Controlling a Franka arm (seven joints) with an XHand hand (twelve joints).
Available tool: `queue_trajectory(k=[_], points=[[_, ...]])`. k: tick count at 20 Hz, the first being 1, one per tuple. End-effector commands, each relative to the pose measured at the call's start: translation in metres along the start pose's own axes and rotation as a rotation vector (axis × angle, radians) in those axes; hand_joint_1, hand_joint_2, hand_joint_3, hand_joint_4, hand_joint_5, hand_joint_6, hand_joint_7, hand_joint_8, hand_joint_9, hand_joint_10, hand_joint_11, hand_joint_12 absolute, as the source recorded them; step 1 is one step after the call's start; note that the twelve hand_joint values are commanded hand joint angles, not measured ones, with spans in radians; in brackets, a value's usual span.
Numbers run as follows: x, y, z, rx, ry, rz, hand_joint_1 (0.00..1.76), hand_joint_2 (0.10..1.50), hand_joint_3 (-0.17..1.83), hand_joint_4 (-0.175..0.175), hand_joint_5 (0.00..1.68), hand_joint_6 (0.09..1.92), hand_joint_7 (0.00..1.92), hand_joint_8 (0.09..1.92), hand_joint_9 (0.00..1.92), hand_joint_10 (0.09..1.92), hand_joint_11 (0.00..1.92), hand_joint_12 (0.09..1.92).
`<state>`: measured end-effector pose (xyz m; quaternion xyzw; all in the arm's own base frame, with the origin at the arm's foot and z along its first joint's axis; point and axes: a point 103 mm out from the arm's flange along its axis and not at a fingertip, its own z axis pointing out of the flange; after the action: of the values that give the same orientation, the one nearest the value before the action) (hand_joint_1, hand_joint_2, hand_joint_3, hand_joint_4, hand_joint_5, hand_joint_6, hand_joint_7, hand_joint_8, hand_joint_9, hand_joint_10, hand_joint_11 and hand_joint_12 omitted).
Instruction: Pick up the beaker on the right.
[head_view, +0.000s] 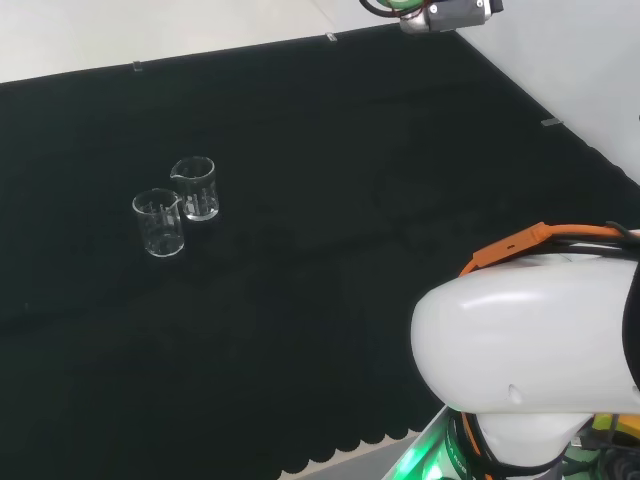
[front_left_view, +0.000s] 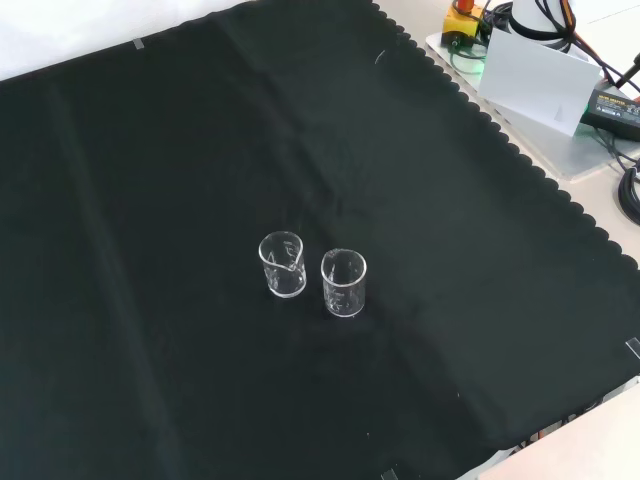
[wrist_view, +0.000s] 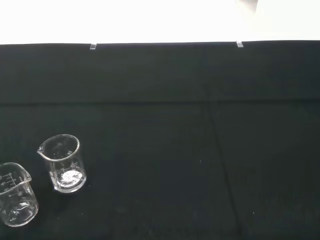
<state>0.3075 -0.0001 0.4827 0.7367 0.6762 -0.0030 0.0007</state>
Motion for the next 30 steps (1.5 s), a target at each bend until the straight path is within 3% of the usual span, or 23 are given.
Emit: queue_trajectory(k=[1,5,11,18,24,30], points=[[-0.002,0.003,0.012,0.009,0.016,-0.001,0.15,1.31,0.30,-0.043,0.27,0.10,0.09,0.51,0.16,0.64,0.00,0.97],[0.000,0.008,0.032,0.034,0.035,0.002,0.21,1.26,0.26,-0.048,0.25,0.09,0.10,0.51,0.17,0.65,0.00,0.97],[0.006,0.018,0.061,0.035,0.095,-0.047,0.37,1.16,0.23,-0.051,0.26,0.09,0.11,0.52,0.18,0.66,0.00,0.99],[0.000,0.074,0.120,0.071,0.160,-0.087,0.44,1.06,0.31,-0.053,0.26,0.09,0.12,0.55,0.20,0.66,0.00,1.02],[-0.008,0.132,0.165,0.099,0.218,-0.153,0.55,0.90,0.43,-0.057,0.26,0.09,0.13,0.56,0.21,0.66,0.00,1.03],[0.000,0.176,0.204,0.138,0.251,-0.201,0.63,0.79,0.53,-0.065,0.25,0.09,0.13,0.58,0.22,0.66,0.00,1.03]])
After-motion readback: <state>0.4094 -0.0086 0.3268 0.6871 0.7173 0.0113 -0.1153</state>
